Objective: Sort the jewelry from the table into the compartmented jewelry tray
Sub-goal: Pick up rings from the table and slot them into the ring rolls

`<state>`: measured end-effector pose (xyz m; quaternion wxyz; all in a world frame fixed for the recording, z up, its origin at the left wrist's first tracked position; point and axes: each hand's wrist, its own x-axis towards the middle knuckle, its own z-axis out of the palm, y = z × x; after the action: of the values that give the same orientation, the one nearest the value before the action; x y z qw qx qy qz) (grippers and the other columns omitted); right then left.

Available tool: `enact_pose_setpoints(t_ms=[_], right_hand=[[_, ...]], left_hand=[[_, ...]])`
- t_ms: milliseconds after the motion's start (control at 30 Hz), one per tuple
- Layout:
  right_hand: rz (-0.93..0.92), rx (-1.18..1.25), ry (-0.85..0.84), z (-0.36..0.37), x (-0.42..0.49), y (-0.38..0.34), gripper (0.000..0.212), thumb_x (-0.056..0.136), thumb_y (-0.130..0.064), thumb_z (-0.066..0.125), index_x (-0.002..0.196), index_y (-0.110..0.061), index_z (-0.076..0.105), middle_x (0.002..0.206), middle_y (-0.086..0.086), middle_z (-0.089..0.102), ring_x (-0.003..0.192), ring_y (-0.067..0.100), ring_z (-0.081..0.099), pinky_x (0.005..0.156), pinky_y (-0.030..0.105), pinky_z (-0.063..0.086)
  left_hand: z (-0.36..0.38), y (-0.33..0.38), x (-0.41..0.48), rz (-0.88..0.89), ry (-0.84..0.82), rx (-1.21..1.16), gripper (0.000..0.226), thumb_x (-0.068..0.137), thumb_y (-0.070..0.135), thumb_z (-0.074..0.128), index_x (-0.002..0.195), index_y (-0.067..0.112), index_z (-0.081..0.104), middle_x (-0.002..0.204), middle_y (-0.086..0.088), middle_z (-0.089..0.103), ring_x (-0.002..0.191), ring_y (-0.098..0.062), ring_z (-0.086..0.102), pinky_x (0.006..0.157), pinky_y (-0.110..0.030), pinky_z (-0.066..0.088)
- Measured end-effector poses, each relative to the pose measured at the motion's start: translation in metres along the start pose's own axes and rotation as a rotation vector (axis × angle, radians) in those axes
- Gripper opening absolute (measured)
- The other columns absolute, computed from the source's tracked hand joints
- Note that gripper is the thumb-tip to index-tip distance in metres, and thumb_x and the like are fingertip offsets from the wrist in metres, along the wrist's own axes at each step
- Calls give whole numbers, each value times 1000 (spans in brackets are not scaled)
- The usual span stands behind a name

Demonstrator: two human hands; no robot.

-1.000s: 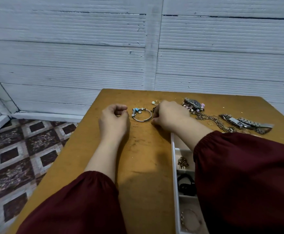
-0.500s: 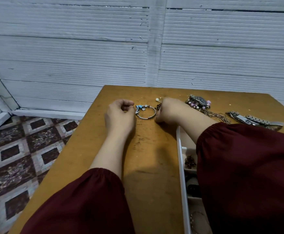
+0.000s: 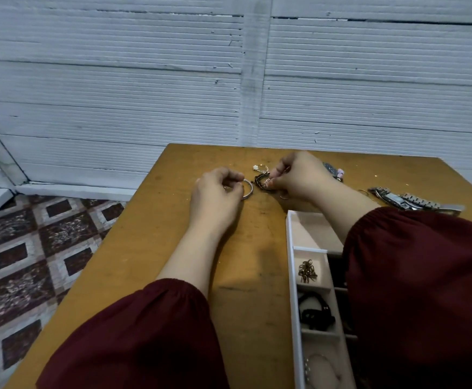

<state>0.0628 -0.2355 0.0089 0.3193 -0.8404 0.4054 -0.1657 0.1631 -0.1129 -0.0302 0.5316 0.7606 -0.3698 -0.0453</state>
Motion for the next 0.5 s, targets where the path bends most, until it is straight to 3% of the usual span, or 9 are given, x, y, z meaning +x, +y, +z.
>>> enact_pose_setpoints(t_ms=[67, 100, 233, 500], right_hand=[[10, 14, 59, -8, 1, 6, 23, 76, -11, 77, 65, -20, 59, 73, 0, 65, 65, 15, 62, 66, 27, 53], [18, 16, 94, -11, 2, 10, 23, 75, -11, 77, 64, -21, 59, 72, -1, 66, 69, 17, 64, 70, 29, 54], [61, 87, 193, -19, 5, 24, 21, 71, -14, 77, 60, -21, 60, 66, -4, 65, 79, 26, 67, 88, 49, 52], [51, 105, 192, -37, 6, 44, 24, 75, -10, 76, 62, -20, 58, 64, -1, 63, 65, 21, 63, 75, 37, 56]], left_hand=[[8, 3, 0, 41, -35, 51, 12, 79, 19, 65, 82, 30, 70, 80, 9, 68, 88, -23, 62, 84, -37, 51], [12, 6, 1, 64, -51, 104, 11, 80, 24, 66, 85, 32, 71, 87, 7, 69, 94, -26, 59, 88, -35, 47], [26, 20, -1, 118, -112, 383, 15, 86, 37, 63, 99, 36, 70, 110, 2, 54, 111, -24, 37, 92, -30, 26], [50, 32, 5, 181, -137, 559, 28, 81, 54, 63, 97, 33, 72, 117, 2, 48, 114, -25, 32, 92, -35, 25]])
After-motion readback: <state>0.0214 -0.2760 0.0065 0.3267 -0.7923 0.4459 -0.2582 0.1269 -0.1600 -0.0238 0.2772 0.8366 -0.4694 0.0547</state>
